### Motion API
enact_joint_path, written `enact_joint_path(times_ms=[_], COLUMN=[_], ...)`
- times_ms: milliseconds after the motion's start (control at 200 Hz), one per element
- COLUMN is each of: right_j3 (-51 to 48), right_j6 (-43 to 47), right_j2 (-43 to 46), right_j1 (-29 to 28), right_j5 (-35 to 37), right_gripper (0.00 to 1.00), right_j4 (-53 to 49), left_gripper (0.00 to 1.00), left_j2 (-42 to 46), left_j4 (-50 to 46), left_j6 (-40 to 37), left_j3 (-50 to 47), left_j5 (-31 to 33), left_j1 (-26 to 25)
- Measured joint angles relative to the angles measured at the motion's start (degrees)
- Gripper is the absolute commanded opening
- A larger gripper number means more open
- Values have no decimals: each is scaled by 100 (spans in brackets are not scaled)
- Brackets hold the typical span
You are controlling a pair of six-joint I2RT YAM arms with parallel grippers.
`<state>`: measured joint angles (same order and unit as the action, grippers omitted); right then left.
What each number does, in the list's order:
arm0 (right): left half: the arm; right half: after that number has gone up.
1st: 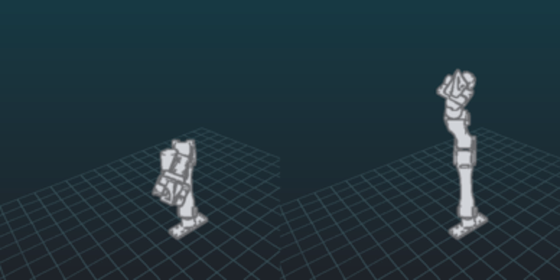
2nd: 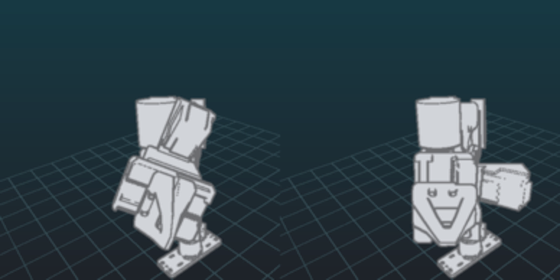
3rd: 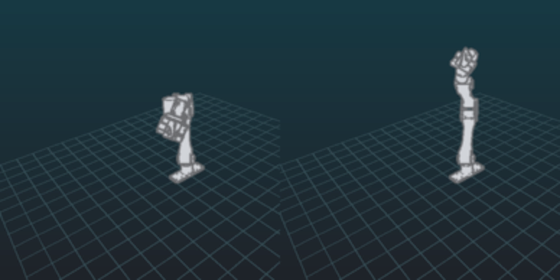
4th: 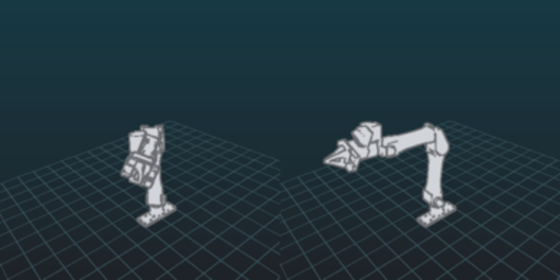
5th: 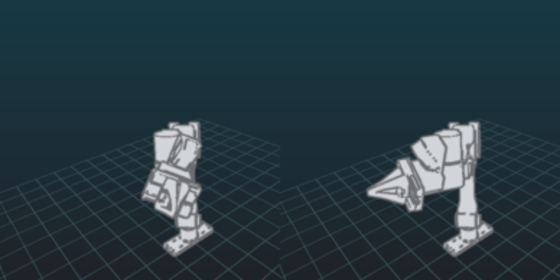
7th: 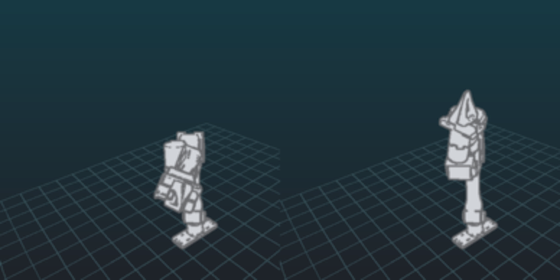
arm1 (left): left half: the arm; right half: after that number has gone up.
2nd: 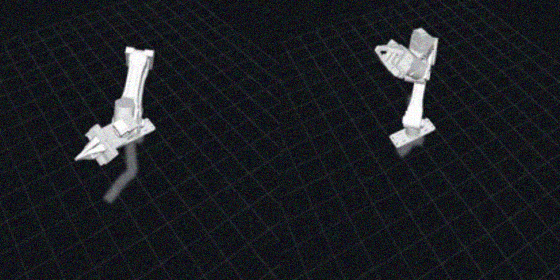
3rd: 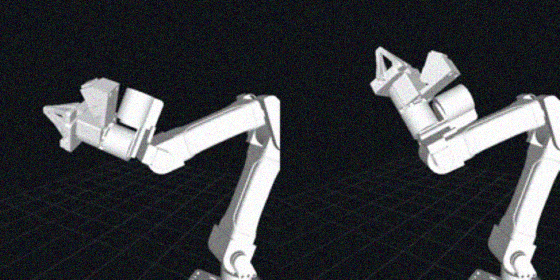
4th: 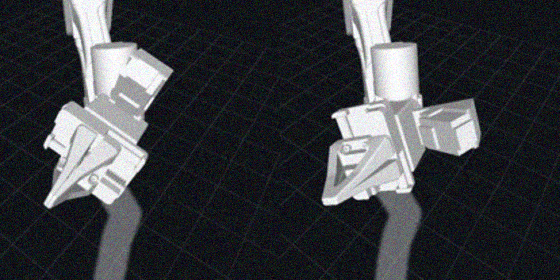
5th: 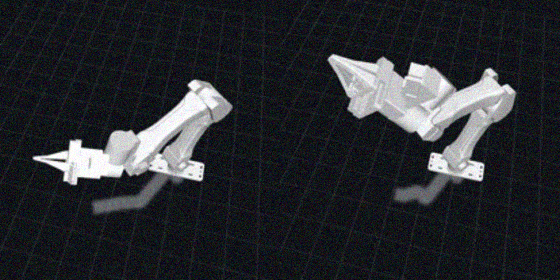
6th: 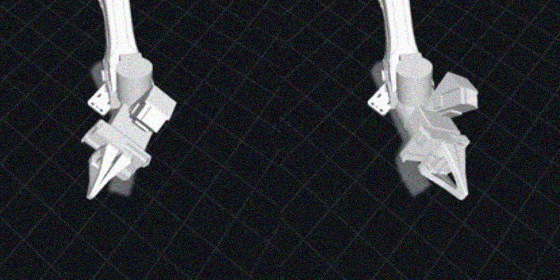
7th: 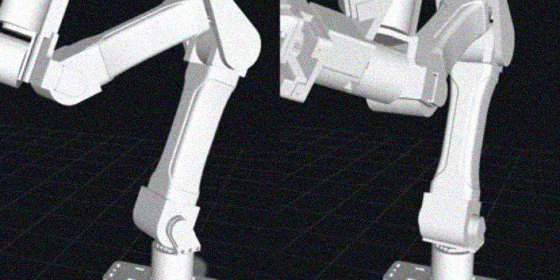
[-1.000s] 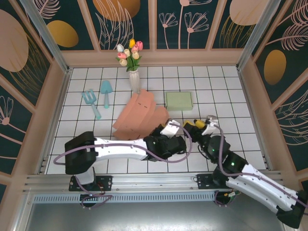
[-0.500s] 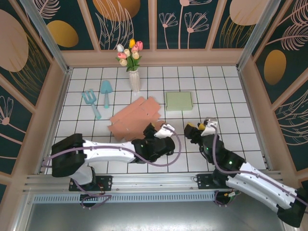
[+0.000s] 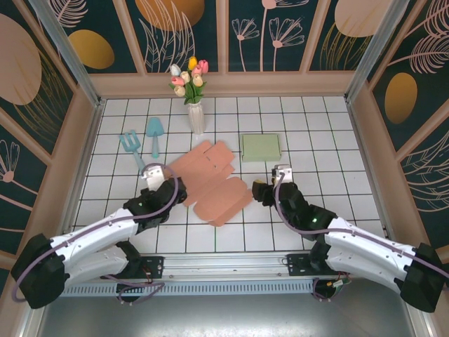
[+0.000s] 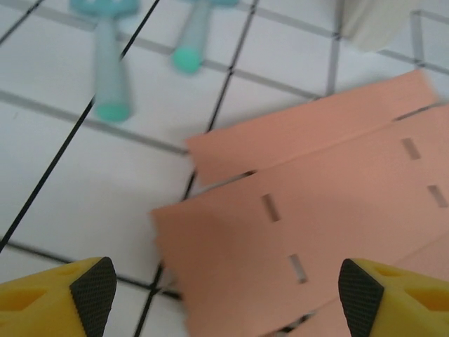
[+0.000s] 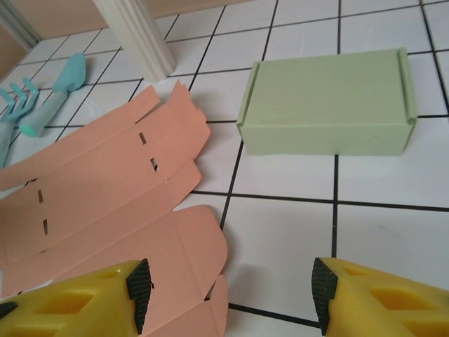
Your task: Fold the paper box
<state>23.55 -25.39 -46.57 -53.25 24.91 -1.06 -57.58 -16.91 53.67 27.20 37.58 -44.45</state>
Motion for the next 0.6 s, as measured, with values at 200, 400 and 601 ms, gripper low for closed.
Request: enact_joint_path(times_ms=[200, 400, 601], right_j3=[0, 9, 57], right_j6=[0, 68, 114], right_j2=[-372, -638, -824], right_j1=[0, 0, 0], right_j5=[-317, -575, -706], right_gripper=[64, 64, 64], right_j4=[199, 278, 378], left_gripper=[85, 82, 61], left_j2=[-63, -564, -579], left_j4=[531, 1484, 2144], left_j6=[361, 472, 494], left_j3=[-557, -940, -1054], left_j5=[-944, -1591, -1838], left_j1=[651, 1014, 1115])
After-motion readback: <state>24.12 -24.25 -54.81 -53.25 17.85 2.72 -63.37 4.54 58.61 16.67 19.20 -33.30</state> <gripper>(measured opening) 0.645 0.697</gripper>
